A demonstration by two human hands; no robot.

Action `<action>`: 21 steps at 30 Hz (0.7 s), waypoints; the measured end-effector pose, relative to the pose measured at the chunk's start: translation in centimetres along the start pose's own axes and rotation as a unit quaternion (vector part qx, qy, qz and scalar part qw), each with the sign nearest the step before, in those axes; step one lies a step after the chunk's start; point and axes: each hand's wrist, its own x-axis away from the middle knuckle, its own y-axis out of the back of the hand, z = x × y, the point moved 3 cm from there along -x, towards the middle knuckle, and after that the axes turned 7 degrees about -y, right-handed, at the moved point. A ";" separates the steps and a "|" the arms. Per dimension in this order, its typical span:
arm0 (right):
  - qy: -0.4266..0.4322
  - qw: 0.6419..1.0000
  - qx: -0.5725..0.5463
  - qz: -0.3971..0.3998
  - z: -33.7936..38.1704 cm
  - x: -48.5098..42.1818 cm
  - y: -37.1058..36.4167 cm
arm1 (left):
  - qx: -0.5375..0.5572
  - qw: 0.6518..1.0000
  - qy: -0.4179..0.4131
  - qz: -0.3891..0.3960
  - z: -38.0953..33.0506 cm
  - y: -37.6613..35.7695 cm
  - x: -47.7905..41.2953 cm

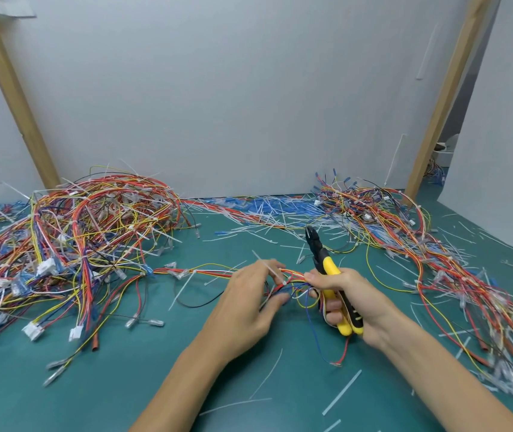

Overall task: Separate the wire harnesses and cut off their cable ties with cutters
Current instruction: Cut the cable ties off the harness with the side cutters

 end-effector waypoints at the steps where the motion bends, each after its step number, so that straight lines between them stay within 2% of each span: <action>1: 0.001 1.000 -0.001 -0.002 0.0 0.0 0.0 | 0.012 1.000 0.008 -0.003 0.0 0.0 0.0; 7: 0.042 0.997 0.046 -0.041 0.2 0.1 -0.3 | 0.063 0.994 0.048 -0.076 0.0 0.8 -0.1; 14: 0.104 0.978 0.163 -0.075 0.2 0.6 -0.7 | 0.115 0.981 0.118 -0.100 0.2 0.7 0.1; 16: 0.144 0.953 0.244 -0.107 0.4 0.7 -0.7 | 0.148 0.974 0.145 -0.091 0.5 0.8 0.1; 18: 0.196 0.909 0.333 -0.158 0.6 0.9 -0.7 | 0.179 0.967 0.165 -0.081 0.6 0.9 0.2; 21: 0.255 0.859 0.398 -0.197 0.7 1.2 -1.0 | 0.187 0.964 0.180 -0.052 0.7 0.9 0.1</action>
